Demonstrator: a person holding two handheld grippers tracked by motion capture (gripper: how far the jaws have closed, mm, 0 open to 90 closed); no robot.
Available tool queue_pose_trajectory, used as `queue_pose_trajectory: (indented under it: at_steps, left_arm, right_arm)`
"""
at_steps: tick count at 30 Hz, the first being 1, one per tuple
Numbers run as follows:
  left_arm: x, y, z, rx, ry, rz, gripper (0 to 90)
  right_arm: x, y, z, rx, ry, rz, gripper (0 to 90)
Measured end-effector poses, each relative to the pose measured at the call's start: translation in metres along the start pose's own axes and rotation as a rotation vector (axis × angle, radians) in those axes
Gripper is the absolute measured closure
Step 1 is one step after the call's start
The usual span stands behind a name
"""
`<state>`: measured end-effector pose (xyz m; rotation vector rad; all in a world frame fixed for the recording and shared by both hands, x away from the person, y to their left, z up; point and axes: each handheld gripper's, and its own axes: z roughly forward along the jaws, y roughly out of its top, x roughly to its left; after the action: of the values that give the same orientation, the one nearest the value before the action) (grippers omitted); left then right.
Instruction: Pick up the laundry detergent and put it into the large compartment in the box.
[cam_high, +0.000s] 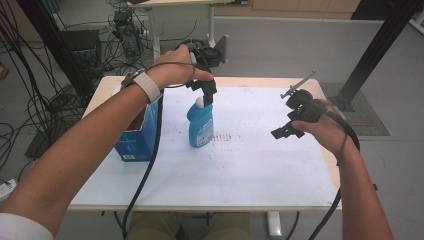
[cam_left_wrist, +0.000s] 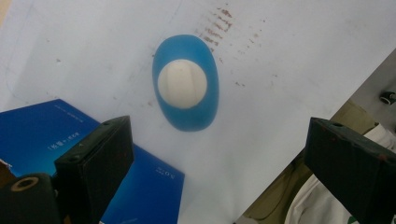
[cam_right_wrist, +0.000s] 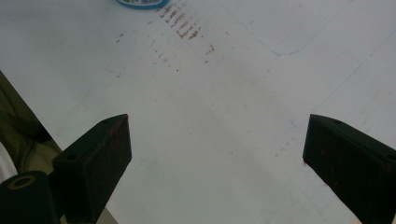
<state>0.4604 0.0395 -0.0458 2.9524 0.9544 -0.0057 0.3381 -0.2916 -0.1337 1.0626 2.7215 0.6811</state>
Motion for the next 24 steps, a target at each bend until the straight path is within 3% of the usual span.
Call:
queue_pose_trajectory:
  at_steps: [14, 24]
  left_arm:
    - [0.007, 0.007, 0.014, 0.012, -0.008, -0.029, 9.1]
    - [0.014, 0.011, 0.027, 0.014, -0.011, -0.002, 9.1]
  right_arm:
    - [0.0, 0.0, 0.002, 0.006, 0.006, 0.001, 7.8]
    - [0.0, 0.0, 0.003, 0.003, 0.009, 0.0, 7.8]
